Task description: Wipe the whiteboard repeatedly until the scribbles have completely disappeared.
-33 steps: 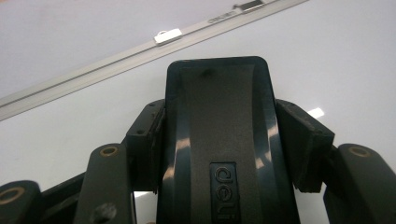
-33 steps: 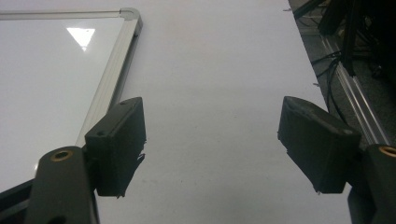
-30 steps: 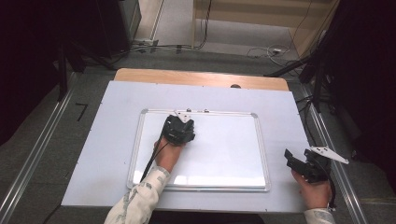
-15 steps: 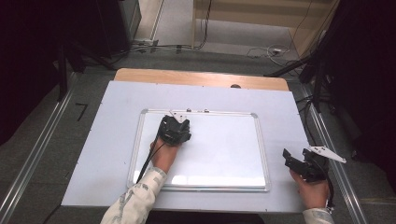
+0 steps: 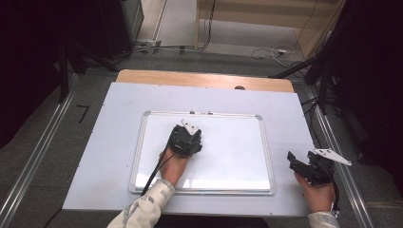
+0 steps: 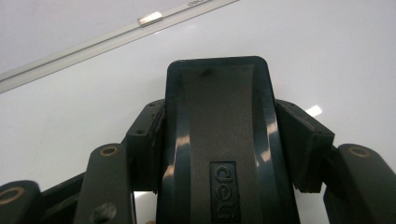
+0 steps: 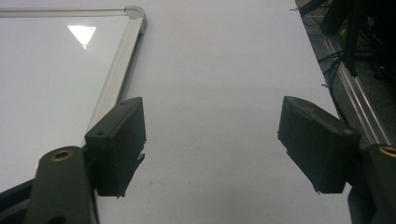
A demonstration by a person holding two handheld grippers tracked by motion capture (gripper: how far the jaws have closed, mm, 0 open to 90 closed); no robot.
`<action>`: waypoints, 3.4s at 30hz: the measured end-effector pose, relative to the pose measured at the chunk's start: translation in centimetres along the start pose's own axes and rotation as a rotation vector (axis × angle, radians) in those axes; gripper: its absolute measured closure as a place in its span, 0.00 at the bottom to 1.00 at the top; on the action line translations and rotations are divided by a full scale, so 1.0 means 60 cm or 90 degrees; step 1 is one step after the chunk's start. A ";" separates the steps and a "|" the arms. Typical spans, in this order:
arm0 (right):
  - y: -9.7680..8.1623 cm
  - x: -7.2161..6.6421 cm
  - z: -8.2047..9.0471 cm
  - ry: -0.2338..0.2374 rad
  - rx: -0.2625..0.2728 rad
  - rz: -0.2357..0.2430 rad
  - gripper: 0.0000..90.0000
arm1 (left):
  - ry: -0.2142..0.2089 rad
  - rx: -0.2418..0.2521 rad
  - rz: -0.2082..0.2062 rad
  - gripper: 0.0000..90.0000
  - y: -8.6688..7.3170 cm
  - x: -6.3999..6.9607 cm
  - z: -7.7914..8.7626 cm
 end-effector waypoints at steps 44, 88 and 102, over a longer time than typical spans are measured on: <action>0.000 -0.001 0.000 0.005 -0.001 0.003 0.25 | -0.095 0.027 -0.091 0.45 0.028 0.111 0.005; 0.000 0.001 0.001 0.005 0.000 0.003 0.25 | -0.019 -0.006 0.035 0.45 0.001 -0.037 -0.004; 0.000 0.000 0.001 0.005 0.000 0.004 0.25 | -0.017 0.032 0.079 0.46 -0.015 -0.069 0.027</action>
Point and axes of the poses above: each handheld gripper's, and its own axes: z roughly backward along the jaws, y roughly out of its top, x roughly to its right, the point moved 1 cm from there along -z, roughly forward along the jaws, and after that the axes turned 11 degrees about -z, right-handed, at the moved point
